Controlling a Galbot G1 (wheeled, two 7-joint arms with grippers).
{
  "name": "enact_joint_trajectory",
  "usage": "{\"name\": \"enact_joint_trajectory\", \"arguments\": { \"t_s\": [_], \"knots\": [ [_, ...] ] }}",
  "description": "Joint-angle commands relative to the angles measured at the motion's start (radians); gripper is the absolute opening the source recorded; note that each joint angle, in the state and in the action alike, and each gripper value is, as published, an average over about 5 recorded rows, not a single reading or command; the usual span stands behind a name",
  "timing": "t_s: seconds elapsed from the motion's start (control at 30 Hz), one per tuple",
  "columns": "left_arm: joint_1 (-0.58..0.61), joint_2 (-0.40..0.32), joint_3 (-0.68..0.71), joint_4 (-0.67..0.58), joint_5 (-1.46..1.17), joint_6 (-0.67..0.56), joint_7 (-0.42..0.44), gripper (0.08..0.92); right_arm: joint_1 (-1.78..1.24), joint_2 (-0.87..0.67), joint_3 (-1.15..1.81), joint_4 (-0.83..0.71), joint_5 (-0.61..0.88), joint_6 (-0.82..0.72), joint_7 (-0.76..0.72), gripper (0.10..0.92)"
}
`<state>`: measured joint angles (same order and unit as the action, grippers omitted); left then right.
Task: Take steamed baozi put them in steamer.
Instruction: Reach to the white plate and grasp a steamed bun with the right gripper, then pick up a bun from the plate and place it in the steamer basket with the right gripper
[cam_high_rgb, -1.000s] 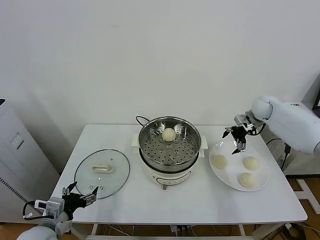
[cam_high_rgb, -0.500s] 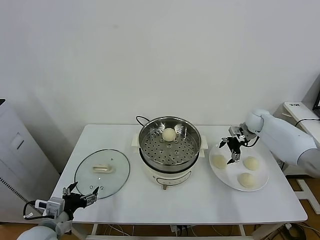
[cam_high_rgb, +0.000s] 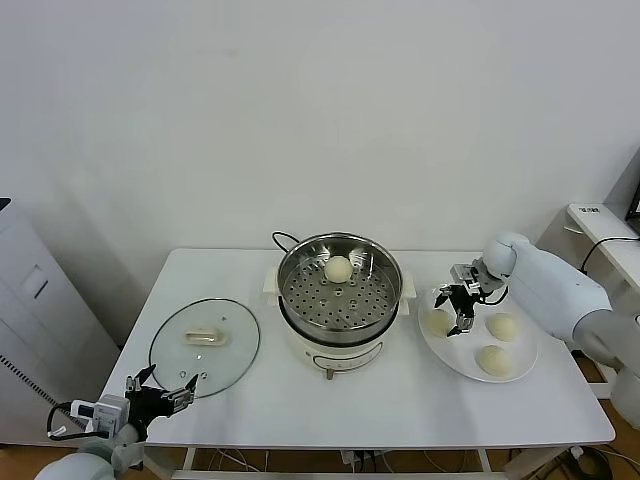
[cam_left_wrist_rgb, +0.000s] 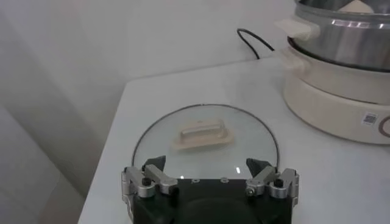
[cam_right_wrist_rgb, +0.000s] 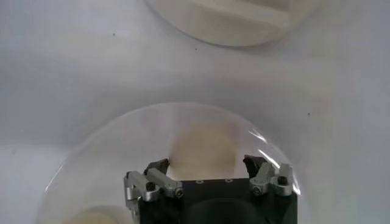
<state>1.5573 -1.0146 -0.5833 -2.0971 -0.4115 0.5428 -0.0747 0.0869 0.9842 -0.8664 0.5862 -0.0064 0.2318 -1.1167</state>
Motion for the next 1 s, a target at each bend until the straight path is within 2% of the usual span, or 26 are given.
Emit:
{"name": "enact_joint_trajectory", "arguments": {
  "t_s": [0.03, 0.23, 0.33, 0.77, 1.0],
  "knots": [
    [0.0, 0.001, -0.001, 0.0, 0.0, 0.0, 0.0, 0.823, -0.016, 0.014, 0.035, -0.027, -0.026, 0.003, -0.002, 0.598],
    [0.002, -0.001, -0.001, -0.002, 0.001, 0.0, -0.001, 0.823, -0.009, 0.017, 0.035, -0.02, -0.025, 0.01, -0.003, 0.521],
    [0.006, -0.004, -0.002, -0.002, 0.002, 0.001, -0.001, 0.823, 0.016, 0.0, -0.004, 0.01, 0.001, 0.006, -0.013, 0.511],
    [0.014, -0.019, -0.007, -0.004, 0.012, 0.012, -0.012, 0.823, 0.469, -0.214, -0.488, 0.383, 0.392, -0.199, -0.104, 0.509],
    [0.015, -0.017, -0.007, 0.0, 0.02, 0.01, -0.013, 0.823, 0.714, -0.277, -0.66, 0.549, 0.562, -0.32, -0.106, 0.509]
  ]
}}
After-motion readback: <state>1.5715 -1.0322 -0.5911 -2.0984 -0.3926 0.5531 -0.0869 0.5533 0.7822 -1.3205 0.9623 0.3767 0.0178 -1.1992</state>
